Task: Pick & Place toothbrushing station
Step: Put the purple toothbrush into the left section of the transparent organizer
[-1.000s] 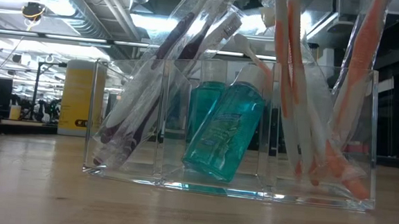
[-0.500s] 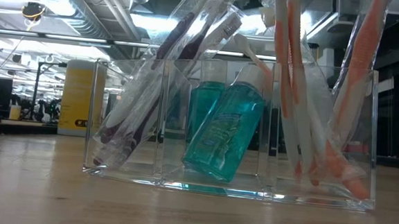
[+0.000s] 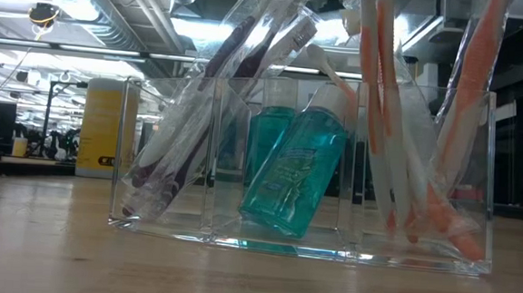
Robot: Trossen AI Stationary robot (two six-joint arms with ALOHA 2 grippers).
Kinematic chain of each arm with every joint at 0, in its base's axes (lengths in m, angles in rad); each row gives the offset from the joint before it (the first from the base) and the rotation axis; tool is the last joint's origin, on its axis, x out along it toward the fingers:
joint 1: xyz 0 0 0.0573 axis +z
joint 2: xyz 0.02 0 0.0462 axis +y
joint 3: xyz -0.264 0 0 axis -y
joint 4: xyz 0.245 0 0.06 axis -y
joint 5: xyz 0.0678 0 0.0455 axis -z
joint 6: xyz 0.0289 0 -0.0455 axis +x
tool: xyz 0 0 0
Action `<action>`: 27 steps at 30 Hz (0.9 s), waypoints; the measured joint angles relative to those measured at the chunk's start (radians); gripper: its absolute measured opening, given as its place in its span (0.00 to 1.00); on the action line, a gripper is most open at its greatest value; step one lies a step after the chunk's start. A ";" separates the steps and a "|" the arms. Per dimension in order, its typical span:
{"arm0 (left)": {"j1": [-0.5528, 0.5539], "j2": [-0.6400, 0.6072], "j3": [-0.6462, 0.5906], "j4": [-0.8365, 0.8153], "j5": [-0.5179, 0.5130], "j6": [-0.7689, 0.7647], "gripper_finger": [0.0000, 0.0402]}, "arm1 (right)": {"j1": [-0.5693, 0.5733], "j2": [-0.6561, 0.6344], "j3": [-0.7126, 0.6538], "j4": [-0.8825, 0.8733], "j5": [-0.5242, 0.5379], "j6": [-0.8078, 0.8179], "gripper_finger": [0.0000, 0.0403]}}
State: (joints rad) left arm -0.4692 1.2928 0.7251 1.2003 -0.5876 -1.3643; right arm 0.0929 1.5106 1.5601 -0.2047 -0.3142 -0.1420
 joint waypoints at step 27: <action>0.158 0.101 0.094 -0.006 0.157 -0.091 0.04 | 0.074 0.059 0.076 0.013 0.193 -0.150 0.29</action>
State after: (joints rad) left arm -0.3112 1.3943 0.8192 1.1943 -0.4309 -1.4558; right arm 0.1665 1.5695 1.6363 -0.1915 -0.1217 -0.2921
